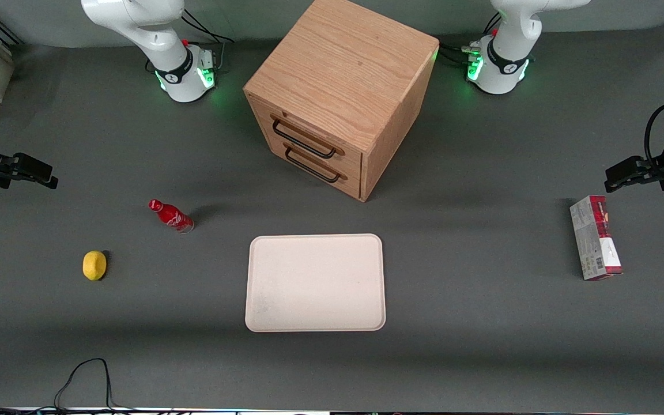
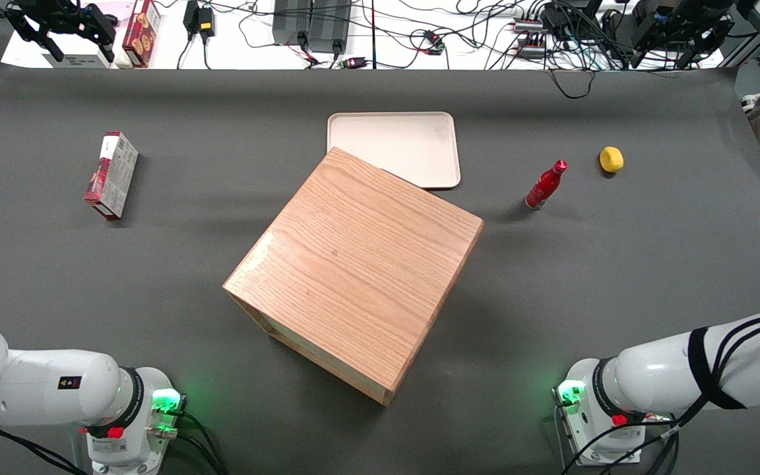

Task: Open upper drawer
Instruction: 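Move the right gripper toward the upper drawer's black handle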

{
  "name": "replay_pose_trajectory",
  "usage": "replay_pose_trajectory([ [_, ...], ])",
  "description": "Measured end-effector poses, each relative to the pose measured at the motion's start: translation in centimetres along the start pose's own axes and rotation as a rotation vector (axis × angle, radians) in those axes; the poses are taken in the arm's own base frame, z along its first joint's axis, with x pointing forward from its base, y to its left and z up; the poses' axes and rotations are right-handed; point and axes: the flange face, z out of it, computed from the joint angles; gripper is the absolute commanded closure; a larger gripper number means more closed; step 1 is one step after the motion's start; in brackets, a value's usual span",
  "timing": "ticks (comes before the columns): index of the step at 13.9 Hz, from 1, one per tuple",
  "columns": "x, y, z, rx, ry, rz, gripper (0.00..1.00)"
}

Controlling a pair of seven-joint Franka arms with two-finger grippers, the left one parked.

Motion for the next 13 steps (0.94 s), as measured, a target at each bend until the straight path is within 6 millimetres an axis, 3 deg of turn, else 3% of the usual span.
replay_pose_trajectory([
  [5,0.0,-0.2,0.0,0.000,-0.002,-0.005,0.00],
  [7,0.3,-1.4,0.0,0.001,0.000,-0.056,0.00],
  [9,1.4,-4.5,0.1,0.000,0.004,-0.140,0.00],
  [13,2.6,-15.3,1.4,-0.012,0.000,-0.323,0.00],
])
